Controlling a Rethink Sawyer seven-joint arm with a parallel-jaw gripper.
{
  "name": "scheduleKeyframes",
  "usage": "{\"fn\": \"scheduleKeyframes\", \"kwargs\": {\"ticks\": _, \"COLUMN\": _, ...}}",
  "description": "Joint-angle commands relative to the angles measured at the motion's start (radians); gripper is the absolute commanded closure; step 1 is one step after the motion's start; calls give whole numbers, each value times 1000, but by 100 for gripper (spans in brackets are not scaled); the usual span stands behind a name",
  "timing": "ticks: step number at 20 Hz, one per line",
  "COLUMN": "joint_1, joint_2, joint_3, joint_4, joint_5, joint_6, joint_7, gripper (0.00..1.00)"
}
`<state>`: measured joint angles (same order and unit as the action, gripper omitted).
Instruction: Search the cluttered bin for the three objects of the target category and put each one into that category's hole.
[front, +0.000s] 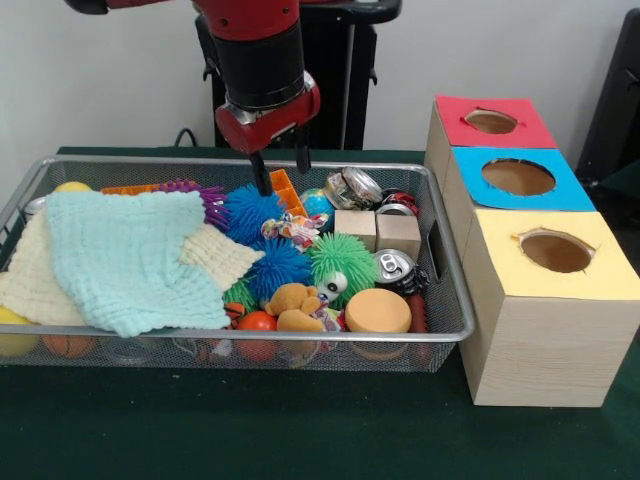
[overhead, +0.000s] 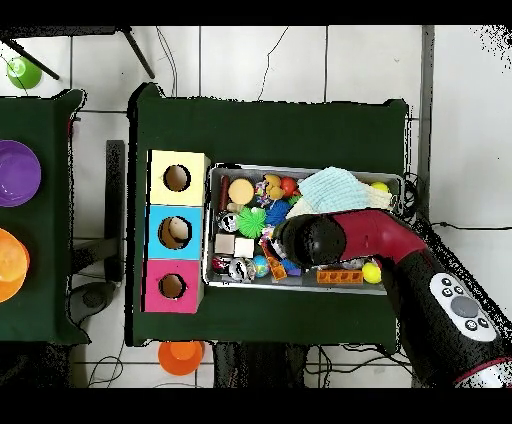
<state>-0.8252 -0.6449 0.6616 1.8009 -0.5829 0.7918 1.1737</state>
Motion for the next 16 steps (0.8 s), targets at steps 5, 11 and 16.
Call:
{"fn": "scheduleKeyframes", "kwargs": {"ticks": 5, "joint_1": -9, "joint_2": 41, "joint_3": 30, "joint_4": 30, "joint_5": -100, "joint_6": -157, "joint_7": -72, "gripper": 0}}
{"fn": "scheduleKeyframes", "kwargs": {"ticks": 11, "joint_1": -16, "joint_2": -3, "joint_3": 51, "joint_4": 36, "joint_5": -11, "joint_6": -29, "joint_7": -126, "gripper": 0}}
{"fn": "scheduleKeyframes", "kwargs": {"ticks": 16, "joint_1": -10, "joint_2": -51, "joint_3": 69, "joint_4": 30, "joint_5": 36, "joint_6": 35, "joint_7": -127, "gripper": 0}}
